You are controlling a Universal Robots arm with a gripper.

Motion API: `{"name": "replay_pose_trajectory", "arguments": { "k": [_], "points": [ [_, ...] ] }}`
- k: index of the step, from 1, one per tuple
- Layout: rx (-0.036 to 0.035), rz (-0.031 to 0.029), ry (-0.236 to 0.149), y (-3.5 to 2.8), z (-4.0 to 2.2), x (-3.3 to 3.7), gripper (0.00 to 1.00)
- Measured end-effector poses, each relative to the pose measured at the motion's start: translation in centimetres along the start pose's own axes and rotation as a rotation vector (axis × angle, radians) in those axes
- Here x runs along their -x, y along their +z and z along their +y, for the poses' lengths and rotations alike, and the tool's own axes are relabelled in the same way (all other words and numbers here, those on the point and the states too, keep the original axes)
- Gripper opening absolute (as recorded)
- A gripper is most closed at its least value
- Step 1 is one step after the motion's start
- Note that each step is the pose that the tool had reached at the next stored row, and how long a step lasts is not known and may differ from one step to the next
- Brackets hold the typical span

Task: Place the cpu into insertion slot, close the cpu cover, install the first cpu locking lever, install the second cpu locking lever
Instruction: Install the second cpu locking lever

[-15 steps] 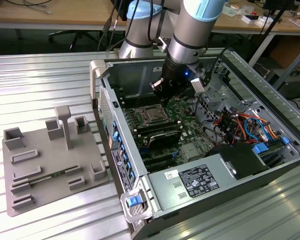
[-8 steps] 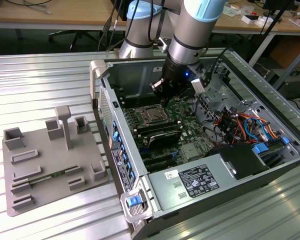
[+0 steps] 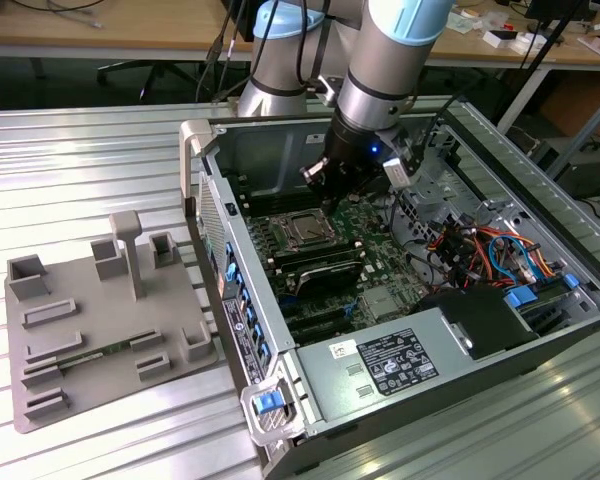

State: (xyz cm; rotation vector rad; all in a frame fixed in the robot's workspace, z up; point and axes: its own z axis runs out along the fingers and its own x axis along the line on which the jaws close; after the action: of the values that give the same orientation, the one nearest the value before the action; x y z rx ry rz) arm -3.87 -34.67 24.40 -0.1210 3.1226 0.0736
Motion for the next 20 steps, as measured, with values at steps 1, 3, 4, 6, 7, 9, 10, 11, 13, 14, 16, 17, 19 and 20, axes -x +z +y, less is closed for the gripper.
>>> {"name": "replay_pose_trajectory", "arguments": {
  "k": [1, 3, 4, 6, 7, 9, 10, 11, 13, 14, 16, 17, 19, 20],
  "points": [
    [0.0001, 0.0, 0.0, 0.0, -0.03, 0.0, 0.11],
    [0.0, 0.0, 0.0, 0.0, -0.09, -0.01, 0.11],
    [0.0, 0.0, 0.0, 0.0, -0.1, -0.01, 0.11],
    [0.0, 0.0, 0.0, 0.0, -0.14, -0.01, 0.11],
    [0.0, 0.0, 0.0, 0.0, -0.16, -0.01, 0.11],
    [0.0, 0.0, 0.0, 0.0, -0.2, -0.01, 0.11],
    [0.0, 0.0, 0.0, 0.0, -0.23, -0.02, 0.11],
    [0.0001, 0.0, 0.0, 0.01, -0.26, -0.02, 0.11],
    [0.0, 0.0, 0.0, 0.01, -0.33, -0.03, 0.11],
    [0.0, 0.0, 0.0, 0.01, -0.38, -0.03, 0.11],
    [0.0, 0.0, 0.0, 0.02, -0.41, -0.03, 0.11],
    [0.0, 0.0, 0.0, 0.02, -0.44, -0.03, 0.11],
    [-0.0001, 0.0, 0.0, 0.01, -0.57, -0.04, 0.11],
    [0.0, 0.0001, 0.0, 0.01, -0.65, -0.05, 0.11]
  ]
}}
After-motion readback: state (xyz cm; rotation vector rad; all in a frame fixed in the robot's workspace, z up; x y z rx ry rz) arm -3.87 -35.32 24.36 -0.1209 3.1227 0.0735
